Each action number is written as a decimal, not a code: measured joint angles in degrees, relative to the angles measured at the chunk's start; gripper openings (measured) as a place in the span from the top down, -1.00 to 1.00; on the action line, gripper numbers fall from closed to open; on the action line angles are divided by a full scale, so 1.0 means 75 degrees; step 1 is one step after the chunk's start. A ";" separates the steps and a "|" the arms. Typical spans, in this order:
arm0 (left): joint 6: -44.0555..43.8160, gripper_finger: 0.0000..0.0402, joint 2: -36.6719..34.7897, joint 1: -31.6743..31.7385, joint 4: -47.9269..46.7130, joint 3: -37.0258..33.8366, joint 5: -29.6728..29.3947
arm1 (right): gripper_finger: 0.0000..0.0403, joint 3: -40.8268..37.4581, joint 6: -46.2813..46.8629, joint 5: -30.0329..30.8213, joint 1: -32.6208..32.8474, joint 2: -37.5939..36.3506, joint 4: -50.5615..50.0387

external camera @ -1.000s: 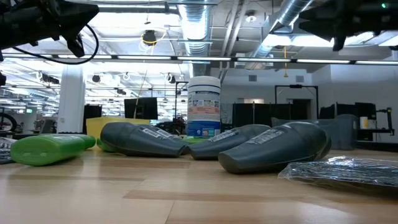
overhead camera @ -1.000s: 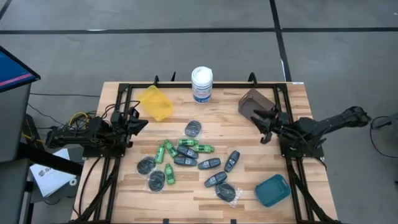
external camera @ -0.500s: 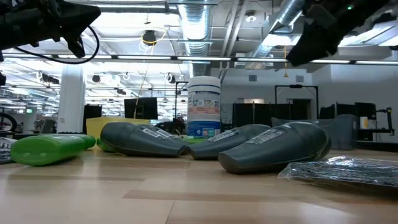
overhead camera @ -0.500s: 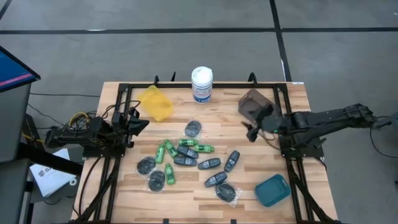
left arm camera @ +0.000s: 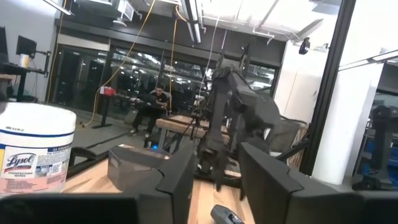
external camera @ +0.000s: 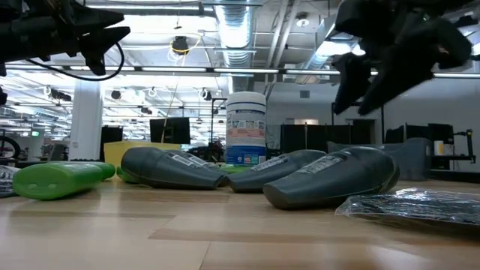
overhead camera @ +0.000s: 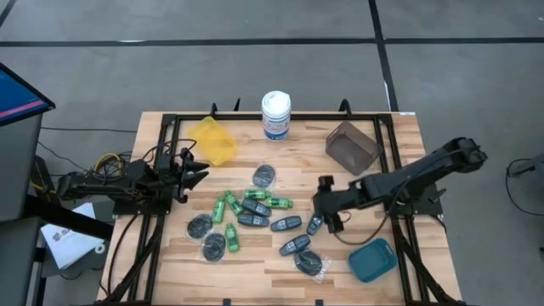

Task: Pick & Place Travel size toiletries
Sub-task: Put the gray deodorant into the black bin

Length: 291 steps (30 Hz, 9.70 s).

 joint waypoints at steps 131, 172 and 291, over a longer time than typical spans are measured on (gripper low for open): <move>-0.0066 -0.02 0.0104 0.0000 0.0323 0.0001 0.0003 | -0.51 -0.0473 0.0373 0.1706 -0.6998 0.0094 -0.1417; -0.0066 -0.02 0.0106 0.0000 0.0471 0.0001 0.0001 | -0.52 0.0429 0.0330 0.0028 -0.0218 0.1985 0.3424; -0.0113 -0.02 0.0106 0.0000 0.0466 0.0000 0.0003 | -0.14 -0.1244 0.1503 0.1768 -0.5782 -0.1334 -0.1503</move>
